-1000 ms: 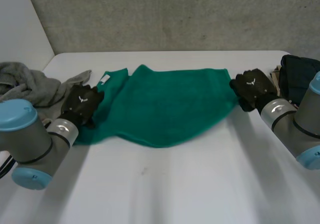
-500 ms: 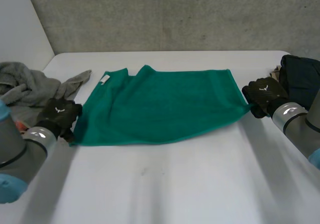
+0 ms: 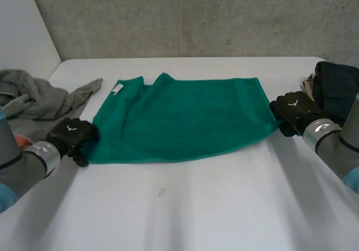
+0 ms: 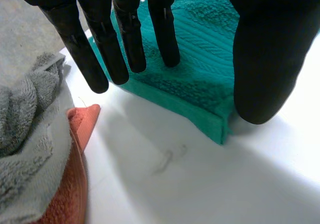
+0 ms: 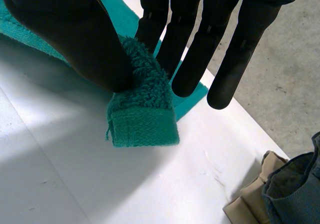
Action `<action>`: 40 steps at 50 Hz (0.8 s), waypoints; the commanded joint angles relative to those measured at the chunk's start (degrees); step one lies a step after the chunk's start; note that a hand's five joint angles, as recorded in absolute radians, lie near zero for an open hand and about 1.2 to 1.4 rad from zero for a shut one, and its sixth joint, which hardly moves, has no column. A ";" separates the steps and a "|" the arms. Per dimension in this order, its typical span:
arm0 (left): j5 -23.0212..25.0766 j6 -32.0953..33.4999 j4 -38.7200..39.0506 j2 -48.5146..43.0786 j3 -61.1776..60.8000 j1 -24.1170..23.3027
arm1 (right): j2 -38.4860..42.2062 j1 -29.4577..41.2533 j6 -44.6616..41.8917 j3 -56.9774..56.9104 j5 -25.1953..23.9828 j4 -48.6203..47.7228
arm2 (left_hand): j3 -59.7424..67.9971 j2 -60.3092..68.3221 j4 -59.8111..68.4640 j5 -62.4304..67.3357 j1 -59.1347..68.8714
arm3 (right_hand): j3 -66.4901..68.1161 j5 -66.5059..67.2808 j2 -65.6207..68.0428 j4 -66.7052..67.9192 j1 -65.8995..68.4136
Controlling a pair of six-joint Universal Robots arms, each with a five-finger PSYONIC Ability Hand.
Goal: Fold the laundry.
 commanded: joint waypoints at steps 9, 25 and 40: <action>-1.20 0.40 4.50 -5.70 5.53 -1.70 | 0.37 -0.12 -0.43 0.13 -0.01 0.09 | 12.85 12.95 12.86 12.85 12.64 | 12.08 13.75 12.82 11.32 16.19; -2.26 1.98 4.50 -10.36 10.54 -3.89 | 0.20 -0.12 -0.44 0.22 -0.01 0.09 | 46.44 46.54 46.45 46.44 46.24 | 12.08 13.75 12.82 11.32 16.19; -7.80 0.66 6.43 1.59 1.84 -3.90 | -0.51 0.23 -0.44 0.13 -0.18 1.84 | 46.47 46.57 46.49 46.47 46.27 | 12.08 13.75 12.82 11.32 16.19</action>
